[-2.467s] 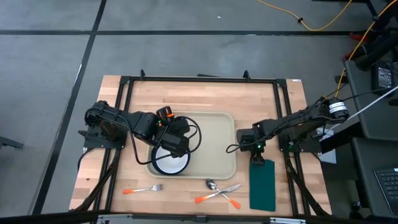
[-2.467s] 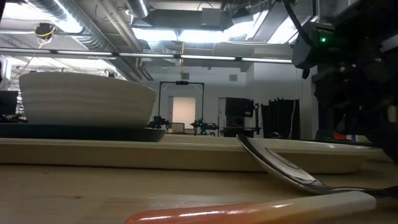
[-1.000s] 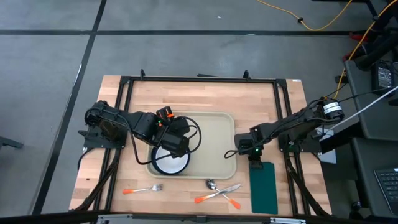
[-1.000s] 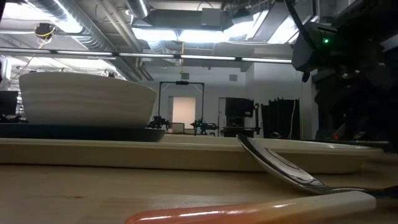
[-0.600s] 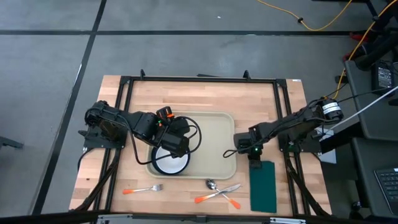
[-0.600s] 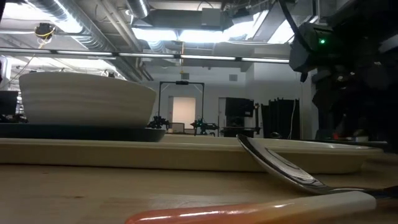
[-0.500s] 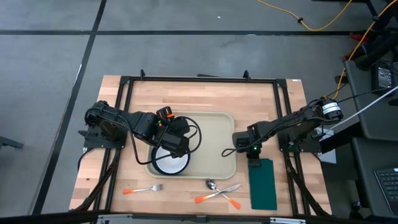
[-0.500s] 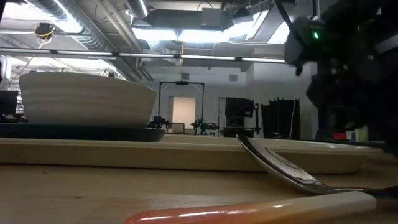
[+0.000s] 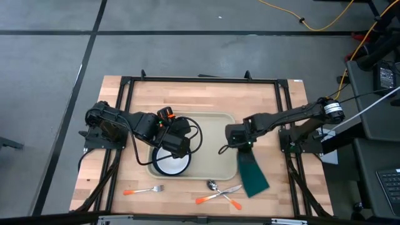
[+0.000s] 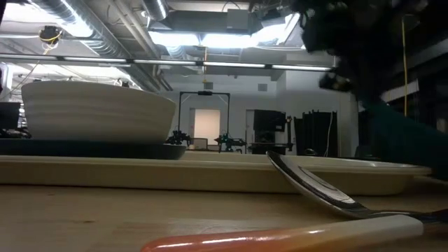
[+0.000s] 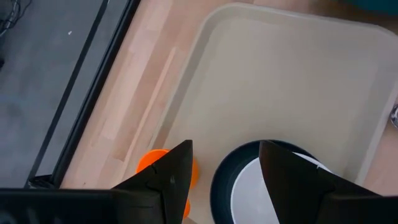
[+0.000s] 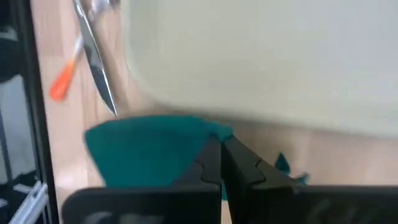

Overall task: Set up tray
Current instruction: Put the dark green napkin on the gray tray

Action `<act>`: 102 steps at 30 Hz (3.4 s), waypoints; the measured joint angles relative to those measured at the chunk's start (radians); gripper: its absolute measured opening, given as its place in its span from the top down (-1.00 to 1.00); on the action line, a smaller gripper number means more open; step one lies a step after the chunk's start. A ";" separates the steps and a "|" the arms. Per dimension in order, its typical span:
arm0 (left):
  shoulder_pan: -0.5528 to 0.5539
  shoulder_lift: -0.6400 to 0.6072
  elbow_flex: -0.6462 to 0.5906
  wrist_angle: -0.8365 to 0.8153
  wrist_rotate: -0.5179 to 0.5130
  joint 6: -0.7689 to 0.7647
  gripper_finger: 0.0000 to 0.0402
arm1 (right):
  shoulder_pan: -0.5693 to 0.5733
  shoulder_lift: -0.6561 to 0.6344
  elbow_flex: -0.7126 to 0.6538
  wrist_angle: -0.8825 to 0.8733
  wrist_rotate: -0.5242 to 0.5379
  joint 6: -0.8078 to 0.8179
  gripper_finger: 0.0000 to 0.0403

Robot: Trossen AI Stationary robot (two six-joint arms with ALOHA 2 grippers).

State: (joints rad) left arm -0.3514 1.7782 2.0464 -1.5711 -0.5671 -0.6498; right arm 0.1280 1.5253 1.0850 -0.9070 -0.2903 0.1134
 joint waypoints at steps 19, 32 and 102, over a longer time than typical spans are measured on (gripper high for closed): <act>0.000 0.000 0.000 0.000 0.005 -0.018 0.10 | -0.081 -0.003 0.305 -0.125 0.090 -0.025 0.99; -0.004 0.000 0.000 0.000 0.011 -0.018 0.10 | -0.009 -0.003 0.486 -0.205 0.288 0.061 0.99; -0.022 0.000 0.000 0.000 0.008 -0.006 0.10 | -0.080 -0.015 -0.022 0.311 0.312 0.040 0.99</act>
State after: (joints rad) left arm -0.3729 1.7782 2.0464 -1.5711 -0.5591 -0.6560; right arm 0.0480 1.5101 1.0632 -0.5959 0.0214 0.1531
